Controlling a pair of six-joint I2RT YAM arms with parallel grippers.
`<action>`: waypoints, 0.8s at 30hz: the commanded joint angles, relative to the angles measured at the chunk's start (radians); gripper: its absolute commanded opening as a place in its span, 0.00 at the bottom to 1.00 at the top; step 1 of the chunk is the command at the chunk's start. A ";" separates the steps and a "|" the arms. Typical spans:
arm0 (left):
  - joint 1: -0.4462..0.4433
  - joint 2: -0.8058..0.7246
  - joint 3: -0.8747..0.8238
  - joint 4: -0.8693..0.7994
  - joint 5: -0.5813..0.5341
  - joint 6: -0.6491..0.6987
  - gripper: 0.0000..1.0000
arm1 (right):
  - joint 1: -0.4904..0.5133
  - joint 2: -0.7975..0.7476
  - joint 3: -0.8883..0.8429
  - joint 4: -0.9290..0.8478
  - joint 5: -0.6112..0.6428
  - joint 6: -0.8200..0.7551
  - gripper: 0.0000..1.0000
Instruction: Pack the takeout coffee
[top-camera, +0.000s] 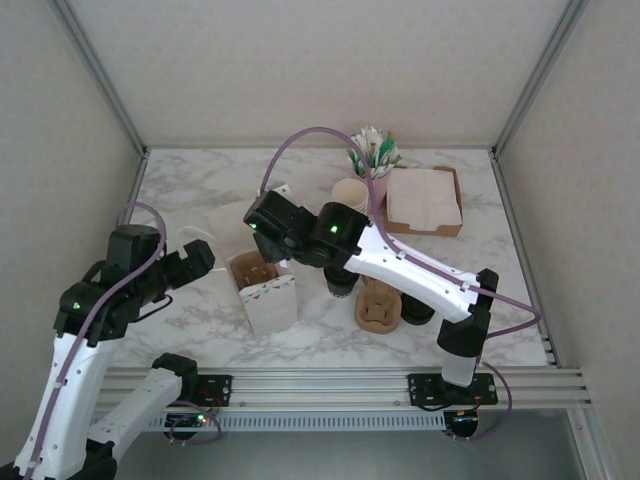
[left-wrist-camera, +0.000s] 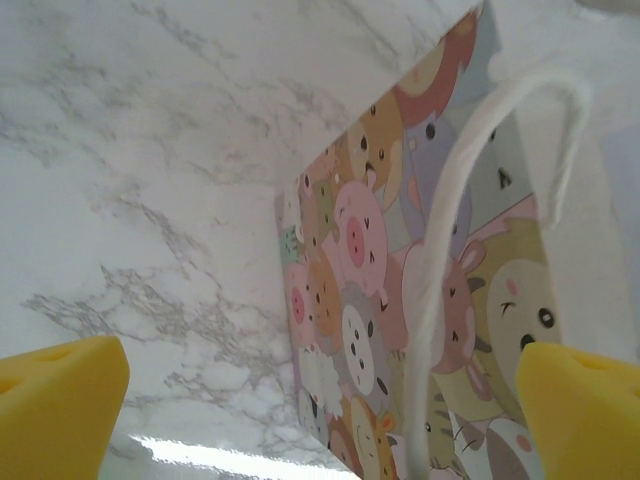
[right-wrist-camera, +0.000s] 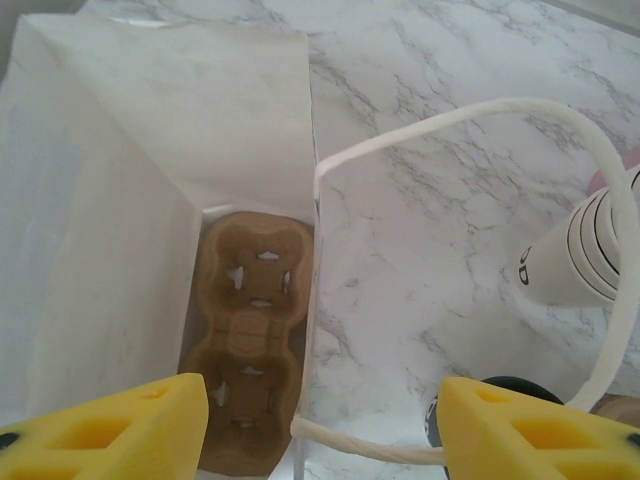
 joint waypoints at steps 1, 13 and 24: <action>-0.008 -0.015 -0.040 0.046 0.077 -0.045 0.97 | -0.005 -0.008 -0.012 -0.024 -0.020 0.011 0.63; -0.008 -0.015 -0.113 0.189 0.243 -0.098 0.79 | -0.009 0.018 -0.006 -0.061 -0.014 0.027 0.50; -0.008 -0.017 -0.145 0.289 0.340 -0.169 0.49 | -0.006 -0.043 -0.034 -0.056 -0.029 0.050 0.35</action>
